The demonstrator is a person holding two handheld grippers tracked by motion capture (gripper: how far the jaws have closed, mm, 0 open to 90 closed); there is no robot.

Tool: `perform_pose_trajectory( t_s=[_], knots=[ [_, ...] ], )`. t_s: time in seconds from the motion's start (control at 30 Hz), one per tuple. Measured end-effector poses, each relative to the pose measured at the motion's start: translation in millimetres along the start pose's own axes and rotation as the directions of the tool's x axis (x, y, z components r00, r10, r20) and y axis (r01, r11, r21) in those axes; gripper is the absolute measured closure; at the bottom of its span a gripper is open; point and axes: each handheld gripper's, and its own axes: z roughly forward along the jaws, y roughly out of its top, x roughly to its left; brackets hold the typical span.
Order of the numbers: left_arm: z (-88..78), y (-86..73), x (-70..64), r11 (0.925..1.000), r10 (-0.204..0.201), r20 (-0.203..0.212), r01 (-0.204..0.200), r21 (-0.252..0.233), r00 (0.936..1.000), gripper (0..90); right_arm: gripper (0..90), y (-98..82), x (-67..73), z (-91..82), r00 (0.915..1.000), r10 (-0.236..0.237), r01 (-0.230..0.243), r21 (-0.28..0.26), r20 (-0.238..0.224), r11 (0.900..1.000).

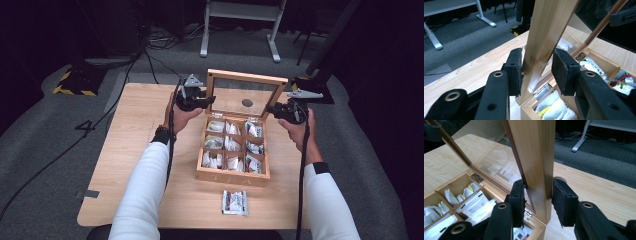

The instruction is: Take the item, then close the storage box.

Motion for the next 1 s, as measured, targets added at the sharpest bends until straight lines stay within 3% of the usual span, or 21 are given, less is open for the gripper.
perform_pose_trajectory(
  t_s=[0.17,0.37,0.6,0.8,0.93,1.0],
  knots=[
    [-8.0,-0.2,-2.9,0.9998,0.017,0.008,-0.017,-0.006,0.9998,61.3,62.2,-2.2,2.6,-4.0,0.9999,-0.013,0.013,0.000,-0.009,1.000],
    [-14.8,2.4,-11.7,0.9983,0.057,-0.019,-0.057,0.008,0.9982,61.7,61.7,-5.8,5.9,-10.3,0.9999,-0.004,0.003,-0.018,-0.013,1.000],
    [-25.6,0.9,-21.6,0.9966,0.083,-0.024,-0.083,0.000,0.9963,60.7,61.0,-8.8,11.1,-17.9,0.9995,-0.024,0.023,-0.024,-0.021,0.999],
    [-29.8,-3.8,-28.1,0.9957,0.093,-0.030,-0.093,0.004,0.9952,58.2,59.5,-14.2,15.1,-23.0,0.9993,-0.021,0.020,-0.028,-0.032,0.999],
    [-35.4,-6.2,-28.9,0.9976,0.068,-0.021,-0.068,-0.013,0.9975,58.7,59.5,-15.5,16.9,-29.3,0.9990,-0.019,0.017,-0.052,-0.040,0.999],
    [-36.0,-7.1,-30.3,0.9970,0.076,-0.027,-0.077,-0.010,0.9967,59.1,59.5,-16.5,17.1,-30.0,0.9989,-0.016,0.014,-0.055,-0.044,0.998]
  ],
)
